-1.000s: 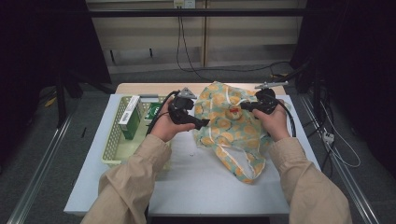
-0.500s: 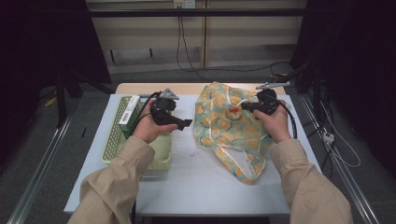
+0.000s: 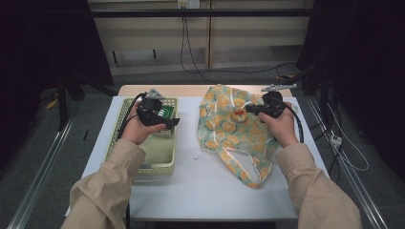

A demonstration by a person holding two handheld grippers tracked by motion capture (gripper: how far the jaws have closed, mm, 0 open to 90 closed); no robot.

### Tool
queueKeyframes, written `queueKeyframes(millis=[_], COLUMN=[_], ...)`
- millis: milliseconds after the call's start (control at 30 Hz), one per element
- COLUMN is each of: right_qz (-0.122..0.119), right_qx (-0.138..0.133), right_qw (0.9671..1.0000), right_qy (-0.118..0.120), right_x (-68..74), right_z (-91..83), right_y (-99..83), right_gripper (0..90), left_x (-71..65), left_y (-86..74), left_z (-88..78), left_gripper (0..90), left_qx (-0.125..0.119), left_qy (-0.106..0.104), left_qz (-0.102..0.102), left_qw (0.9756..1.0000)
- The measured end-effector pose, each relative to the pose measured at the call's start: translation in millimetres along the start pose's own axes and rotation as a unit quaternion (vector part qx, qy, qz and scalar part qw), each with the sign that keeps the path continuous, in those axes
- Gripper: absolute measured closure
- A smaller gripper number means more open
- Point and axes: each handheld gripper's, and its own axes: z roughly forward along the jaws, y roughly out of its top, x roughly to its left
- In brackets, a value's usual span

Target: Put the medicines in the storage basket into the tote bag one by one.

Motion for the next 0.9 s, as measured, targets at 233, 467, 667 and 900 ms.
queueKeyframes(millis=[233,467,667,900], right_qz=[0.0,-0.002,-0.004,-0.003], right_qx=[-0.002,0.0,0.002,0.003], right_qw=[1.0,1.0,1.0,1.0], right_qy=[0.001,0.002,0.001,-0.001], right_x=[-0.4,-0.6,-0.3,-3.5], right_z=[-2.1,-1.9,-1.0,-2.2], right_y=[0.2,0.5,0.7,0.0], right_gripper=[90.0,90.0,90.0,90.0], left_x=[15.3,26.1,27.9,26.1], left_y=[-10.3,-14.5,-17.0,-17.4], left_z=[9.1,16.7,27.0,35.2], left_gripper=[9.6,8.6,6.9,4.5], left_qx=[0.01,0.014,0.04,0.052], left_qy=[0.02,0.037,0.05,0.056], left_qz=[-0.029,-0.054,-0.061,-0.067], left_qw=[0.9993,0.9978,0.9961,0.9948])
